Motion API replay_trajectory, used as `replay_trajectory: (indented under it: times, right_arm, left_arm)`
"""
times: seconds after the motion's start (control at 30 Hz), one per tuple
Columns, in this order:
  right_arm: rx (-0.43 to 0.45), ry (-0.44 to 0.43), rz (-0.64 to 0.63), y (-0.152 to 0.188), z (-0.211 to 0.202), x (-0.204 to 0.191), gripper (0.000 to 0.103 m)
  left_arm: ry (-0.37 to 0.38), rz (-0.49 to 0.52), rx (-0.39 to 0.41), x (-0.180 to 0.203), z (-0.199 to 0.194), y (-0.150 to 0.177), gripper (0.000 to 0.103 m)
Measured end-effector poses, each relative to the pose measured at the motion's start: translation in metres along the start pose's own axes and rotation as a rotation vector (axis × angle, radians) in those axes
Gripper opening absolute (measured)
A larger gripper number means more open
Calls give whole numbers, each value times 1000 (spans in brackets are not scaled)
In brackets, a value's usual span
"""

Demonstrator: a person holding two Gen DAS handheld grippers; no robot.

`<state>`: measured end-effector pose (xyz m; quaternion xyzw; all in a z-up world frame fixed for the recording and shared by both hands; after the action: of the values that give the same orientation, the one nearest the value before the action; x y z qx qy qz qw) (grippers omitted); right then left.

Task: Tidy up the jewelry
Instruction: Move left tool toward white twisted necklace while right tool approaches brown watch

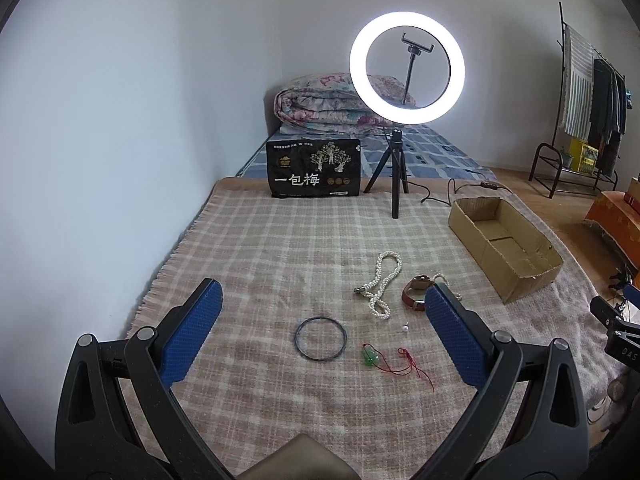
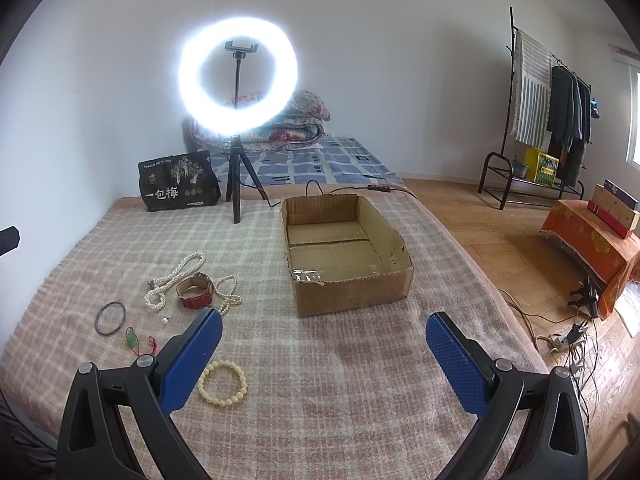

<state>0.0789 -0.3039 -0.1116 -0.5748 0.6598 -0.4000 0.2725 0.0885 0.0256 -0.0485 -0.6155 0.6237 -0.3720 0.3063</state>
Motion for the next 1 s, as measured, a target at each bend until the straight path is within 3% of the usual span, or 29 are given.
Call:
replay_trajectory:
  times: [0.3,0.5,0.63,0.73,1.0]
  right_arm:
    - [-16,-54,-30,-5,16,-22,103]
    - [10,-87,-135,-13,28,-48,103]
    - [31,-132,-202,-22,36,-66,103]
    - [52,-136,-237,-31,41,-74,103]
    - [51,-204,-284,-43,51,-99,101]
  left_arm:
    - [0,-23,-43,-18,23,-15,103]
    - [28,-52,-101,-29,48,-25,103]
    - [25,-75,-94,-35,62,-38,103]
    - [36,-55,-87,-31,75,-48,103]
    - [96,-51,-166,-14,124,-56,100]
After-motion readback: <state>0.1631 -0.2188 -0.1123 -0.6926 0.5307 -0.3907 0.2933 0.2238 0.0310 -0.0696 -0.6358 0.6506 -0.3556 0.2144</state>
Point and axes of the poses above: each gripper's, at about its wrist camera, not at the fingertips, and z roughly the way its jaws point, x to its right, y to its underside, the point moved 9 cm from there along z, roughly the way its jaws point, and after that the axes turned 8 degrees about y, right-handed, at the moved point
